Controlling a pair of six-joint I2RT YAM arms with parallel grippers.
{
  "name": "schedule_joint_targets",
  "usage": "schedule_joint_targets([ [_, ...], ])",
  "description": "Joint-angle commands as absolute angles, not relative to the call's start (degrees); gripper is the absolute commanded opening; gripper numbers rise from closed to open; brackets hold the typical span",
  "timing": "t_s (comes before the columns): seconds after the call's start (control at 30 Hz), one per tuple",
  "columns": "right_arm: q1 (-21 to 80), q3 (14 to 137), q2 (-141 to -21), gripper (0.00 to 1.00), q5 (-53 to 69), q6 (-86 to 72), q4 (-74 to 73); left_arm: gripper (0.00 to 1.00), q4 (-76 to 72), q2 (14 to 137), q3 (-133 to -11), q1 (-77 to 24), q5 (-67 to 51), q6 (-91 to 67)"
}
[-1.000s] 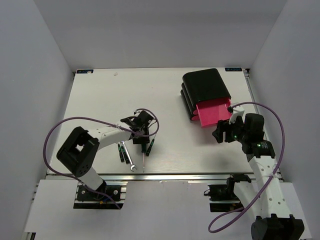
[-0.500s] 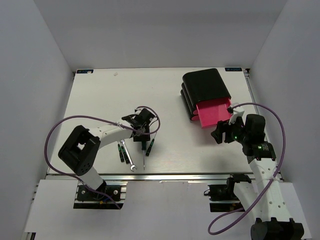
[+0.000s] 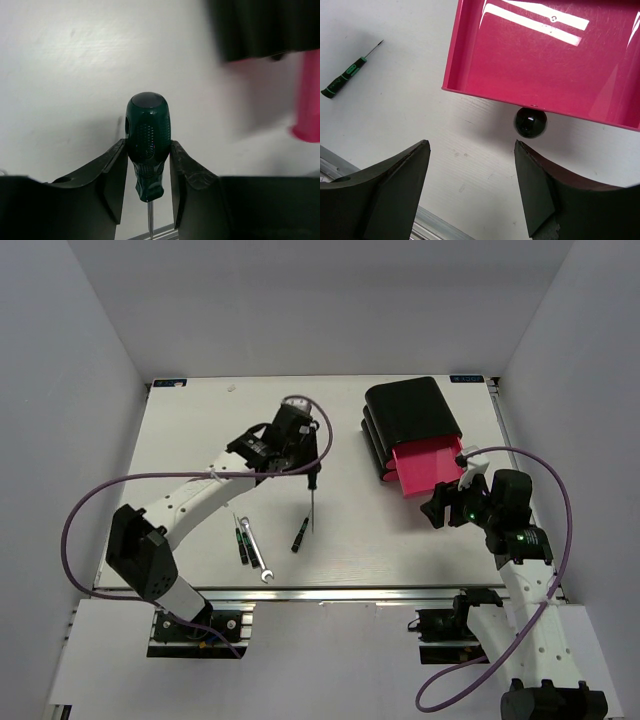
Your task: Sort the tools into containers
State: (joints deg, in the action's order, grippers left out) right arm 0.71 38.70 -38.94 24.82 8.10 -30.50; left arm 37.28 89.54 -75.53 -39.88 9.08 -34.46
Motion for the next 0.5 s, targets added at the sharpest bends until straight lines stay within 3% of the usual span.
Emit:
schedule_joint_targets([
  [0.0,0.62,40.96,-38.58,0.74,26.45,7.47,-29.27,0.00,36.74,85.25,-84.09,-39.99,2.91,-31.99],
  [0.23,0.62,43.06,-37.09,0.73,26.28,6.25,-29.00,0.00,27.71,93.33,-97.28,-39.99,-14.04,-31.46],
  [0.33,0.62,43.86,-35.60,0.67,24.36,4.76,-28.48,0.00,23.30,100.27,-104.75,-40.08,-23.34,-32.25],
  [0.43,0.62,45.44,-34.63,0.47,21.02,2.82,-28.56,0.00,19.79,106.95,-111.67,-41.13,-26.19,-32.35],
  [0.47,0.62,45.79,-34.54,0.35,20.31,1.51,-28.56,0.00,19.25,108.53,-113.36,-41.39,-27.32,-32.34],
])
